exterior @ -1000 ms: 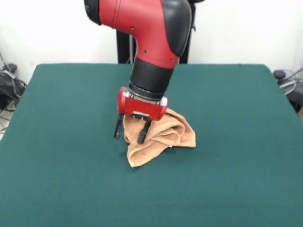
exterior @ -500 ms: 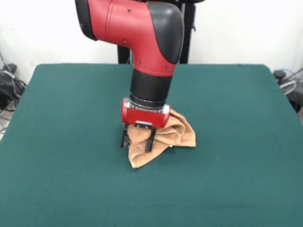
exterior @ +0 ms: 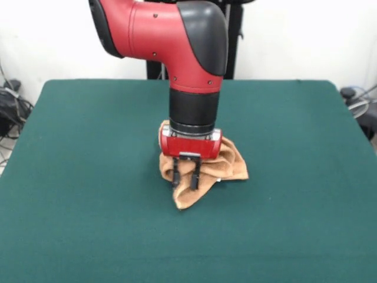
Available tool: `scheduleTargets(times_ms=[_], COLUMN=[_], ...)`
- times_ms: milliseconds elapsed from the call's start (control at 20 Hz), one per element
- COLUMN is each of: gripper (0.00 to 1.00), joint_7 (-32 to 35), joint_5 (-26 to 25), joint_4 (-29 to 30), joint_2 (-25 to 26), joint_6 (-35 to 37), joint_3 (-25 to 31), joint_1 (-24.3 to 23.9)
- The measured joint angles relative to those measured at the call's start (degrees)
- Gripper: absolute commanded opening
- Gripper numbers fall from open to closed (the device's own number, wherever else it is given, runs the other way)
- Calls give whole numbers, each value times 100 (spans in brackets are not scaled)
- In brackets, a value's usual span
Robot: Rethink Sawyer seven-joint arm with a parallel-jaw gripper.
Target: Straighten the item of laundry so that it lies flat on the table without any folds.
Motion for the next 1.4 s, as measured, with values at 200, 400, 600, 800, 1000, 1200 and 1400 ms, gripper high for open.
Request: scheduleTargets(times_ms=[200, 400, 600, 800, 1000, 1200, 1400], gripper=[0, 0, 0, 0, 0, 0, 0], joint_7=[0, 0, 0, 0, 0, 0, 0], joint_5=[-40, -59, -59, -59, -60, -60, -60], joint_4=[32, 84, 138, 146, 146, 167, 251], joint_2=[-63, -111, -126, -134, -133, -143, -208], joint_6=[0, -1, -2, -1, -1, -1, -1], joint_3=[44, 112, 141, 156, 176, 250, 308], joint_1=[-1, 1, 1, 1, 1, -14, -7])
